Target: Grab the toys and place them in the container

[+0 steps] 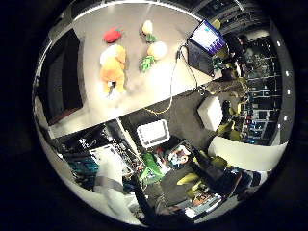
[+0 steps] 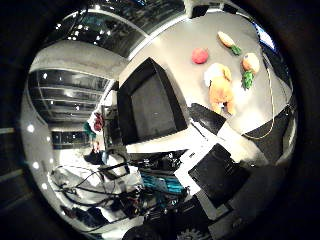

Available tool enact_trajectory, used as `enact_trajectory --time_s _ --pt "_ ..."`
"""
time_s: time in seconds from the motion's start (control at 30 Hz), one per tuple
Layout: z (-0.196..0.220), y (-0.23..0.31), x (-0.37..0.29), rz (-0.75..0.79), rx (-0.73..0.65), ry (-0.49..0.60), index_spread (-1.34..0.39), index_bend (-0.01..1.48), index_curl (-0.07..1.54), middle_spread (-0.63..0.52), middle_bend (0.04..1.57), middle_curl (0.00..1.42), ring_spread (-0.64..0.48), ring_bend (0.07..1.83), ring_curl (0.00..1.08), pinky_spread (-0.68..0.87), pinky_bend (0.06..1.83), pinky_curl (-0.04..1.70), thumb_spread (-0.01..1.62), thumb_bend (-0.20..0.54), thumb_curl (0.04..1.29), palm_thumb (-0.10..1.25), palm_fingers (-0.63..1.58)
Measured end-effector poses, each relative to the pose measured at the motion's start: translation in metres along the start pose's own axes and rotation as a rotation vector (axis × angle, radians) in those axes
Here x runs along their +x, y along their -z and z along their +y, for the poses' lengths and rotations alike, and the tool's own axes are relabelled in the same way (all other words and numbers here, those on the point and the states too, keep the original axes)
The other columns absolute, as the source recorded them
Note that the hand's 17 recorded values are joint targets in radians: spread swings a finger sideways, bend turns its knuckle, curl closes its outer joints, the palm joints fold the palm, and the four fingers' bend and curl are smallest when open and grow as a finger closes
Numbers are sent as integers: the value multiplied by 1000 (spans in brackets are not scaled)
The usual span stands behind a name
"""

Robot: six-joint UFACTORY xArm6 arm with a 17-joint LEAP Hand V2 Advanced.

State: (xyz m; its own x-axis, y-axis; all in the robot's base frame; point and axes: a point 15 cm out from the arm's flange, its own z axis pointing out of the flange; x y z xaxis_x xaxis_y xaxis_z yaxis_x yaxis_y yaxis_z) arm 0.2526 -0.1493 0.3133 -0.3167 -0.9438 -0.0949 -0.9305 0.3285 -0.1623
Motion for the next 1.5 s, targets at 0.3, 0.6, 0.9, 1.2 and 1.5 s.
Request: enact_trajectory --time_s 0.3,0.6,0.9,1.2,1.5 --pt "-38 9 -37 1 72 122 -394 142 283 10 216 323 164 233 233 450 285 304 1008 -28 385 787 307" --pt "-74 14 -63 11 84 188 -370 135 241 45 203 327 176 307 253 452 389 323 988 -37 334 636 197" --pt "-85 -55 -39 7 58 92 -287 139 229 133 208 330 213 339 258 440 467 331 973 -34 297 487 118" --pt "-82 -130 -13 4 -15 -3 -240 145 234 198 191 320 247 354 260 438 534 337 970 -33 291 444 56" --pt "-90 -187 -1 3 -95 -26 -246 149 241 214 196 319 254 365 260 436 565 326 974 -28 291 433 25"
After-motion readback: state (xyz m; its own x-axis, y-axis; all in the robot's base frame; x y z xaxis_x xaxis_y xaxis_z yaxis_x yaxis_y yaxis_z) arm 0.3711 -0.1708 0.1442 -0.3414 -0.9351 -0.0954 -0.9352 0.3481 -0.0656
